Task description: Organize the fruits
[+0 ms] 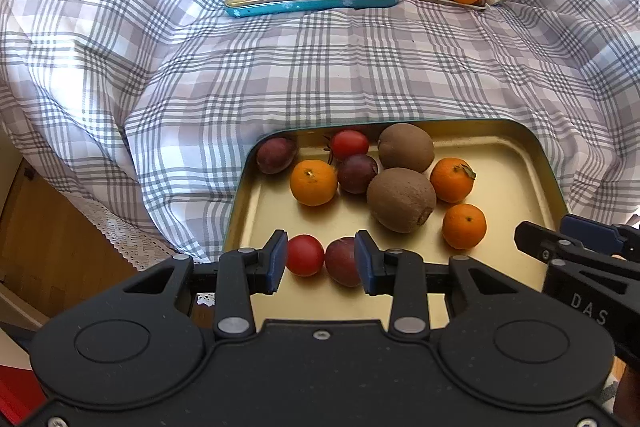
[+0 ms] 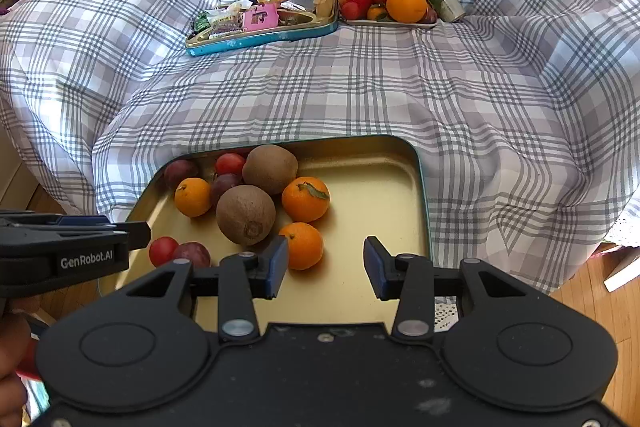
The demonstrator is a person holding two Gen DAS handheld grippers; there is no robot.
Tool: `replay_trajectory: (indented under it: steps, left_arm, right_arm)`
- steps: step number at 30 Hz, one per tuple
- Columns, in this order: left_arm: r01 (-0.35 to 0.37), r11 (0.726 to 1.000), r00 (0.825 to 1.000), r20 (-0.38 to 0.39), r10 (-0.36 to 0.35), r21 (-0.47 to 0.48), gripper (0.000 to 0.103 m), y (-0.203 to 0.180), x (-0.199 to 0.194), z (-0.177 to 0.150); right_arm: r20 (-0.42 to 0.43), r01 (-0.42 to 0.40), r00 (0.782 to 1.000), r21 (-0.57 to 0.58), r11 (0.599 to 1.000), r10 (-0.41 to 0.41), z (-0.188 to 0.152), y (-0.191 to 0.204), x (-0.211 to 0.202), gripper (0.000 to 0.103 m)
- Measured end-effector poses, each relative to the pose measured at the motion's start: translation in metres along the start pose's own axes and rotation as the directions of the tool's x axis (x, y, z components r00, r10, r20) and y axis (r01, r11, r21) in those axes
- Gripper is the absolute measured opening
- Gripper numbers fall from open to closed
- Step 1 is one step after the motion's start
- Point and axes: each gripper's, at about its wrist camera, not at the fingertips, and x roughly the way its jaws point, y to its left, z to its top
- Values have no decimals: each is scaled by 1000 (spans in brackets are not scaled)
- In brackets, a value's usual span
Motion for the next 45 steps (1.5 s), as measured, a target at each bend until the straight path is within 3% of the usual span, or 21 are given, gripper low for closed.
replay_trajectory:
  steps: [17,45]
  left_arm:
    - [3,999,999,-34,-2,34,45,-9,7,-2]
    - [8,999,998,-67,-6,39,45,-10,16,-7]
  right_arm:
    - [-35,8,999,51,999,-7,-3,-12,14,44]
    - [-76,19,997,41,999,-16,-10,-9,26,45]
